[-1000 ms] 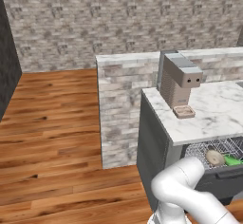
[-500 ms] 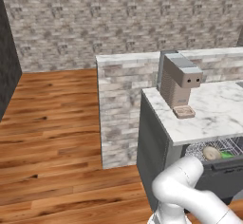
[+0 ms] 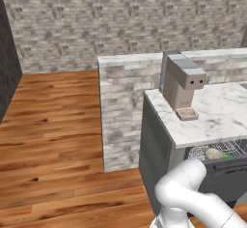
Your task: Pick up the cup and bowl from the counter, place them in the dishwasher, and close the dishwasher door.
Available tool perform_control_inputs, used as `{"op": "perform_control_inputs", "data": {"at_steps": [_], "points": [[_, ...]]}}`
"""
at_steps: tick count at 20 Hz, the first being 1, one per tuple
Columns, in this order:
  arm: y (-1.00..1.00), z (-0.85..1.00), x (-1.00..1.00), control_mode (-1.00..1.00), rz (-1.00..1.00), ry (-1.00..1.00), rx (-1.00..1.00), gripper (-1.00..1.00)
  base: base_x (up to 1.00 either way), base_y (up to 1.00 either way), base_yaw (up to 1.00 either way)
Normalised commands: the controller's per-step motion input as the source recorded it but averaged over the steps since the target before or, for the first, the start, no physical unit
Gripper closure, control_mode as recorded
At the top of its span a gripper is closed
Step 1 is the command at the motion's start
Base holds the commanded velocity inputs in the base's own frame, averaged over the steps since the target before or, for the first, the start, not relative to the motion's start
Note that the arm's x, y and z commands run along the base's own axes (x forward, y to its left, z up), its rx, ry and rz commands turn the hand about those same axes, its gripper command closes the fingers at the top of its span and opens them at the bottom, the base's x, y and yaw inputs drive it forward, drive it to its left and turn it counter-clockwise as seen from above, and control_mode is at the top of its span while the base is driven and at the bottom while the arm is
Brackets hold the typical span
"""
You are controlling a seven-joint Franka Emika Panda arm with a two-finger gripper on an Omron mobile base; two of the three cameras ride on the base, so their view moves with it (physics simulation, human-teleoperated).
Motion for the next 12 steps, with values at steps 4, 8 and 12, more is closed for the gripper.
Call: {"op": "perform_control_inputs", "data": {"at_steps": [4,8,12], "points": [[-0.16,-0.7,0.38,-1.0,0.01,-0.15,0.0,-1.0,0.0,0.0,0.0],[-0.15,-0.74,0.35,-1.0,0.02,-0.14,0.0,-1.0,0.0,0.0,0.0],[-0.14,-0.79,0.25,-1.0,0.04,-0.16,0.0,-1.0,0.0,0.0,0.0]]}}
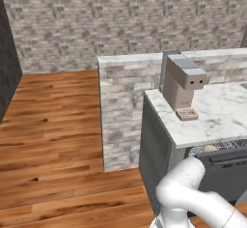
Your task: Pick up the cup and bowl from the counter, place them in the dishwasher, and close the dishwasher door.
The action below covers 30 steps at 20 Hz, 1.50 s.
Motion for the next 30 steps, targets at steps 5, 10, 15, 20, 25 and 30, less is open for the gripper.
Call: {"op": "perform_control_inputs", "data": {"at_steps": [5,10,15,20,25,30], "points": [[-0.18,-0.83,0.14,-1.0,0.08,-0.19,0.0,-1.0,0.0,0.0,0.0],[-0.23,-0.97,0.12,-1.0,0.11,-0.2,0.0,-1.0,0.0,0.0,0.0],[-0.24,-1.0,0.24,-1.0,0.09,-0.18,0.0,-1.0,0.0,0.0,0.0],[-0.19,-1.0,0.23,-1.0,0.08,-0.18,0.0,-1.0,0.0,0.0,0.0],[-0.2,-1.0,0.21,-1.0,0.08,-0.18,0.0,-1.0,0.0,0.0,0.0],[-0.19,-1.0,0.33,-1.0,0.09,-0.18,0.0,-1.0,0.0,0.0,0.0]]}}
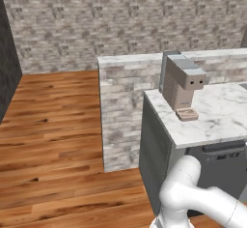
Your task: Pick up the cup and bowl from the counter, place them in the dishwasher, and close the dishwasher door.
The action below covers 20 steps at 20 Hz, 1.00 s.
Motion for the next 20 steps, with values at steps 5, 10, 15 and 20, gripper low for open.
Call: {"op": "perform_control_inputs", "data": {"at_steps": [5,10,15,20], "points": [[-0.15,-1.0,0.55,-1.0,0.1,-0.18,-0.01,-1.0,0.0,0.0,0.0],[-0.15,-1.0,0.63,-1.0,0.13,-0.25,0.0,-1.0,0.0,0.0,0.0],[-0.09,-1.0,0.63,-1.0,0.19,-0.31,-0.01,-1.0,0.0,0.0,0.0],[0.16,-1.0,0.74,-1.0,0.38,-0.34,-0.26,-1.0,0.0,0.0,0.0]]}}
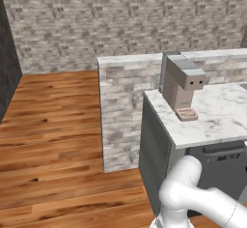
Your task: Pick up the cup and bowl from the counter, place them in the dishwasher, and close the dishwasher door.
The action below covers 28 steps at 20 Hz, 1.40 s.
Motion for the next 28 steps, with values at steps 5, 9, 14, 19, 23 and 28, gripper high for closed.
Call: {"op": "perform_control_inputs", "data": {"at_steps": [5,9,14,19,23,28], "points": [[0.25,-1.0,0.39,-1.0,0.48,-0.3,-0.27,-1.0,0.0,0.0,0.0],[0.06,-1.0,0.06,-1.0,0.43,-0.25,-0.07,-1.0,0.0,0.0,0.0],[0.0,-1.0,-0.33,-1.0,0.41,-0.34,-0.03,-1.0,0.0,0.0,0.0],[0.0,-1.0,-0.36,-1.0,0.49,-0.34,-0.14,-1.0,0.0,0.0,0.0],[0.0,-1.0,-0.01,-1.0,0.55,-0.39,-0.23,-1.0,0.0,0.0,0.0],[0.0,-1.0,0.58,-1.0,0.45,-0.4,-0.31,-1.0,0.0,0.0,0.0]]}}
